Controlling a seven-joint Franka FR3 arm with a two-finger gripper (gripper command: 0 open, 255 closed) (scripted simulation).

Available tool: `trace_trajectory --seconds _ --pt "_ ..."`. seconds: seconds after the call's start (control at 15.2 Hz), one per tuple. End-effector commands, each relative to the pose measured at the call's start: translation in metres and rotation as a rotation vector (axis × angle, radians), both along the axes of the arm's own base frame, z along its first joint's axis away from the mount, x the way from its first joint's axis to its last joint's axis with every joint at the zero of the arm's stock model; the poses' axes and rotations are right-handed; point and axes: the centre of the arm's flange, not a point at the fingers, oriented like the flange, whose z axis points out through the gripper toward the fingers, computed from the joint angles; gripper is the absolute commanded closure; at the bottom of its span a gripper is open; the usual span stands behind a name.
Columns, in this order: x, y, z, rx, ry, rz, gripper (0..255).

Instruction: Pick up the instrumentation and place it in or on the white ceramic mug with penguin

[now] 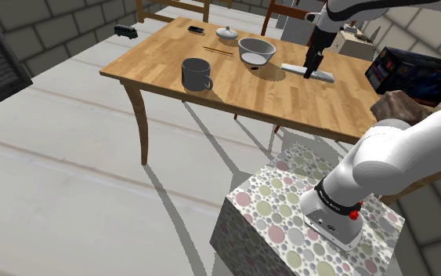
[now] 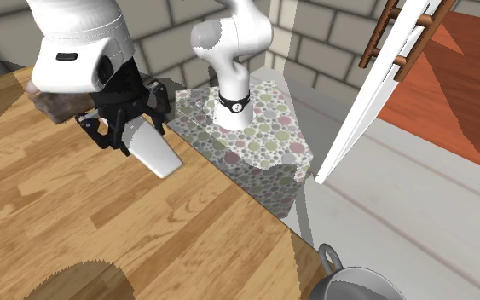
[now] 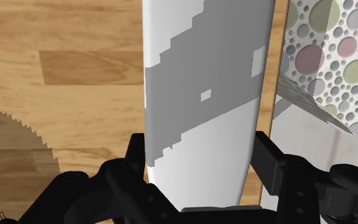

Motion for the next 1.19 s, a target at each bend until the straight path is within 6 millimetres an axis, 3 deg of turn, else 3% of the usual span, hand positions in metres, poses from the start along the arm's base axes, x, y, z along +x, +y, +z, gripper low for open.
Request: trace_trajectory --seconds 0.0,0.2,1.12 --pt "-0.001 0.000 0.012 0.000 0.000 0.000 255" --pt "-0.001 0.000 0.024 0.000 0.000 0.000 255" --pt "0.131 0.130 0.025 0.000 0.000 0.000 255"
